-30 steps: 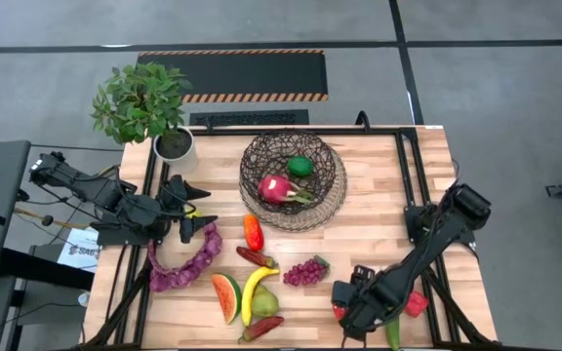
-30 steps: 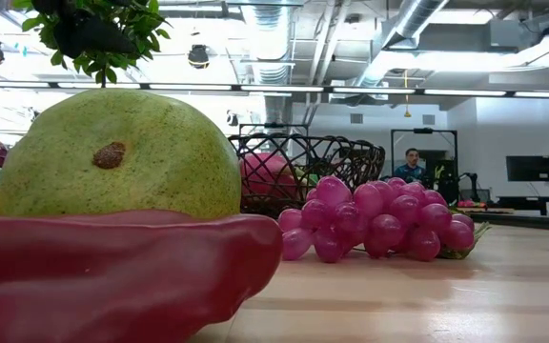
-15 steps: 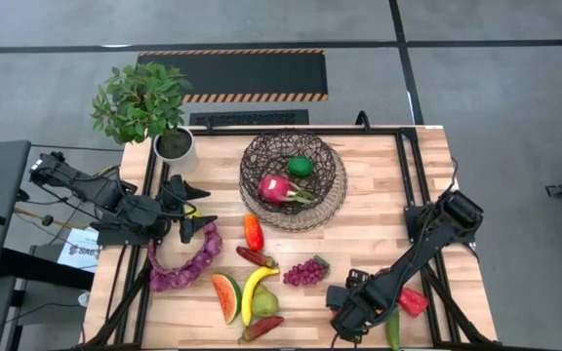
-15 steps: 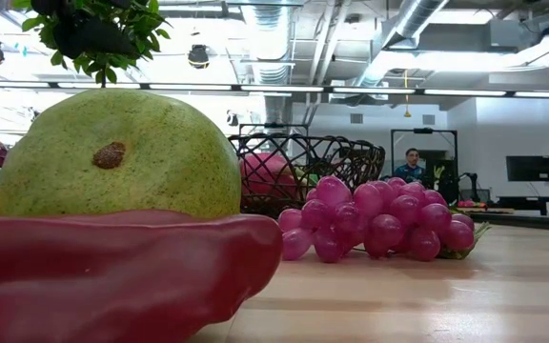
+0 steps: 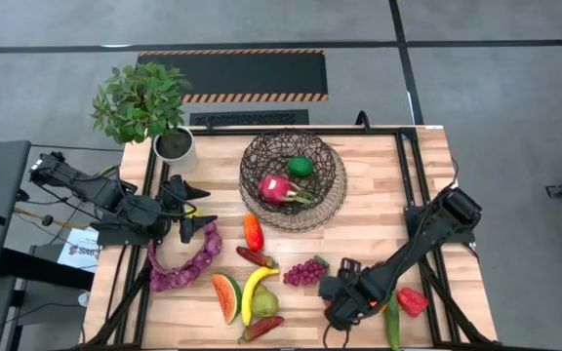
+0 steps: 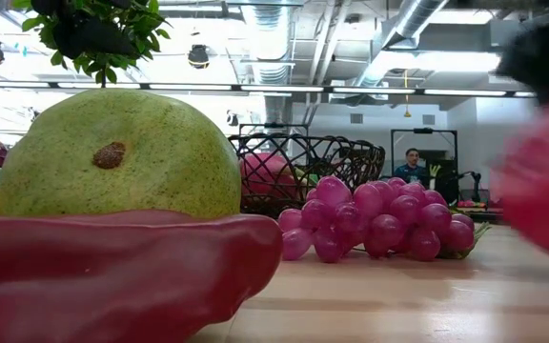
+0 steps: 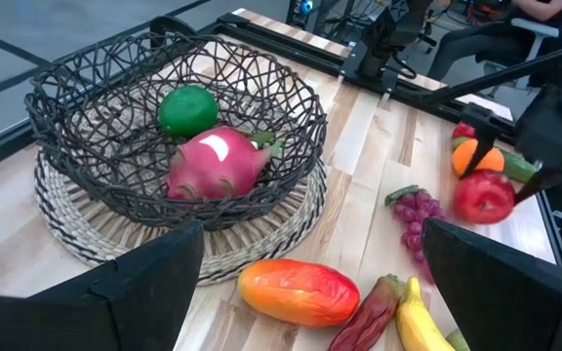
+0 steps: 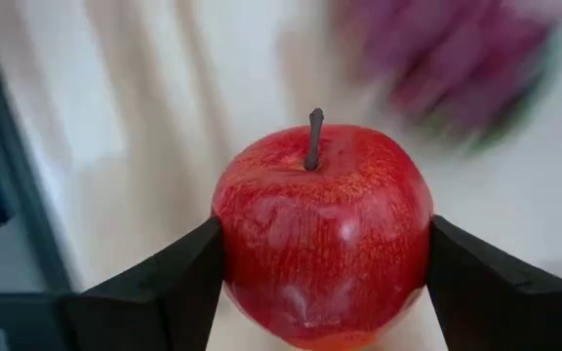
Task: Build produce basket
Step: Put the red apple into the basket
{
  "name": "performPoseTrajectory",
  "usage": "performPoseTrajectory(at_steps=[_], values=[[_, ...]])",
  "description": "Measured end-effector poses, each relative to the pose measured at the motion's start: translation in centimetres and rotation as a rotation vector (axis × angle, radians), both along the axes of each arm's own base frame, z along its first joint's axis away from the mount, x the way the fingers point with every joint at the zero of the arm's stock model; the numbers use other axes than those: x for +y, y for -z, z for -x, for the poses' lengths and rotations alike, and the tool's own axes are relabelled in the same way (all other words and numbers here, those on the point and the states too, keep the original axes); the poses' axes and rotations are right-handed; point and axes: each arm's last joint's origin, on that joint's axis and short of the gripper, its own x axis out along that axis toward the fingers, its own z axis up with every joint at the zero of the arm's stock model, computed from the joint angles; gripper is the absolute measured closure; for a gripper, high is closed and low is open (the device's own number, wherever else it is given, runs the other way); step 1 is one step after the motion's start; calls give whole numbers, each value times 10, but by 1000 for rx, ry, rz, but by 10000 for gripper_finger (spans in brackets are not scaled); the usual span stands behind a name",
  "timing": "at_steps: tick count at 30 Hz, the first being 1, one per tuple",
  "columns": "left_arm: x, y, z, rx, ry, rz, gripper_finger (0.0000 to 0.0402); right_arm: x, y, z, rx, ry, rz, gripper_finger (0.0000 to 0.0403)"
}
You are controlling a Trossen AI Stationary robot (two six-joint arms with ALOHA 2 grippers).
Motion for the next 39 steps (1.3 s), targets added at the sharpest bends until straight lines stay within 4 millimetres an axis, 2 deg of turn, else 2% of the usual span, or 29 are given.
performPoseTrajectory(at_steps=[6,12,17,23,28,32,35,39], values=[[0,0,0,-1,-1,3,34,-12,-56,2,-289,10,-6,102],[0,0,0,-1,-2,4,34,-23,-124,19,-661,7,-25,102],[0,0,0,-2,-2,4,34,-26,-181,33,-991,-87,-99,102],[0,0,0,-1,-2,4,34,-27,-228,49,-1327,-252,-130,101],[0,0,0,2,-2,2,34,-28,-246,56,-1493,-423,-107,101],[0,1,0,5,-2,1,34,-38,-248,50,-1508,-431,72,101],[0,1,0,6,-2,1,34,-64,-252,39,-1506,-341,172,101],[0,1,0,5,-2,1,34,-112,-249,19,-1418,-190,274,101]])
